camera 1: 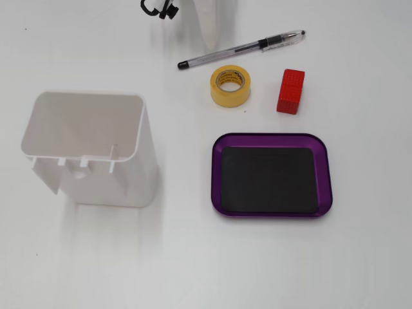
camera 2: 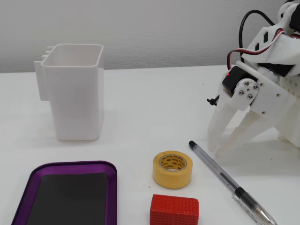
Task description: Pick up the yellow tape and place it in the box.
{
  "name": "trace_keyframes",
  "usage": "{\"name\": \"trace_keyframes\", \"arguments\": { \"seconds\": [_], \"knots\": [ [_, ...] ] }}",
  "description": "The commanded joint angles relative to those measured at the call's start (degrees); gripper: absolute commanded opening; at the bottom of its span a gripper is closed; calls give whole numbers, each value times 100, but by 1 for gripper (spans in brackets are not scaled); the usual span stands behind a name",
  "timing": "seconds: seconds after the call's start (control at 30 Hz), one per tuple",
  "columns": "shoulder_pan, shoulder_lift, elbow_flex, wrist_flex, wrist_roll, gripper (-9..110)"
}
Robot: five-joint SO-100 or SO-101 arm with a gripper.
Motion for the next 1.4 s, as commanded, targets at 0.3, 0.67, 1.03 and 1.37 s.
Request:
{"name": "trace_keyframes", "arguments": {
  "seconds": [0.3, 0.67, 1.03, 1.37],
  "knots": [
    [-9, 624, 26, -70, -44, 0],
    [-9, 624, 26, -70, -44, 0],
    [-9, 624, 26, -70, -44, 0],
    [70, 571, -105, -70, -62, 0]
  ]
}}
